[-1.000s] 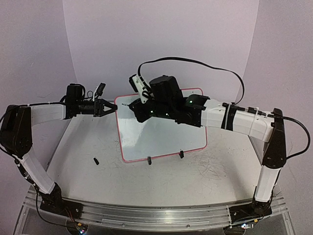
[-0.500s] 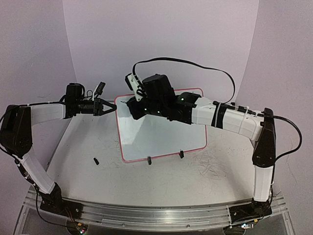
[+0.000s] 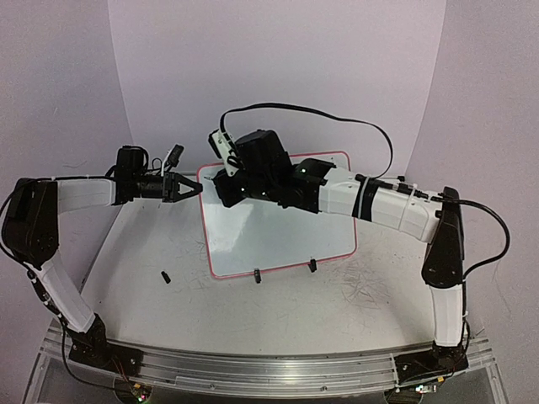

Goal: Write a sentence on the whiteboard
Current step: Hold the whiteboard at the center of the board.

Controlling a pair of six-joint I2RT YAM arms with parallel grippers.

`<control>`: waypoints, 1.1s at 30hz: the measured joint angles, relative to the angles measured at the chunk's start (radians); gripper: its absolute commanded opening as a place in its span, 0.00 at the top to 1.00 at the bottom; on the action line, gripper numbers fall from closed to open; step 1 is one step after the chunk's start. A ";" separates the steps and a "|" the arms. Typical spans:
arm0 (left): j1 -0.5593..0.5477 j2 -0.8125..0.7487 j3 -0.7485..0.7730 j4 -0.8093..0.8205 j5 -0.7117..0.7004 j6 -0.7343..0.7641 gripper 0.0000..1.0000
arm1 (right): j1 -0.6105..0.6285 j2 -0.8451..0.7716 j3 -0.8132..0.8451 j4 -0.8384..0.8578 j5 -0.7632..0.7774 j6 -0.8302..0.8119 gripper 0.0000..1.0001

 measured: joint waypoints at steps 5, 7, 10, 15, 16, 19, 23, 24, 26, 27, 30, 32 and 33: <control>0.000 0.010 0.000 0.000 0.008 0.000 0.92 | 0.003 0.021 0.020 -0.008 0.016 0.000 1.00; 0.000 0.011 0.000 0.001 0.011 0.002 0.94 | 0.003 0.031 0.031 -0.009 0.019 0.000 1.00; 0.000 0.012 0.000 0.011 0.012 0.013 0.96 | 0.004 0.046 0.047 -0.011 0.022 0.000 1.00; 0.000 0.013 0.000 0.019 0.013 0.027 0.98 | 0.007 0.061 0.053 -0.023 0.026 0.000 1.00; 0.000 0.013 0.000 0.020 0.013 0.028 0.98 | 0.008 0.061 0.053 -0.027 0.026 0.000 1.00; 0.000 0.013 0.000 0.024 0.013 0.031 1.00 | 0.013 0.061 0.053 -0.030 0.026 0.001 1.00; 0.000 0.013 0.000 0.025 0.012 0.035 1.00 | 0.016 0.046 0.015 -0.025 0.026 0.005 1.00; 0.000 0.013 0.000 0.025 0.012 0.035 1.00 | 0.016 0.042 0.004 -0.026 0.026 0.005 1.00; 0.000 0.013 0.000 0.025 0.012 0.035 1.00 | 0.018 0.041 0.000 -0.029 0.026 0.008 1.00; 0.000 0.013 0.000 0.025 0.011 0.035 1.00 | 0.018 0.041 0.000 -0.030 0.026 0.009 1.00; -0.001 0.013 0.000 0.025 0.010 0.035 1.00 | 0.020 0.041 0.000 -0.028 0.027 0.009 1.00; -0.001 0.013 0.000 0.025 0.009 0.035 1.00 | 0.020 0.042 0.001 -0.029 0.031 0.009 1.00; -0.001 0.013 0.000 0.025 0.009 0.035 1.00 | 0.020 0.042 0.003 -0.030 0.034 0.009 1.00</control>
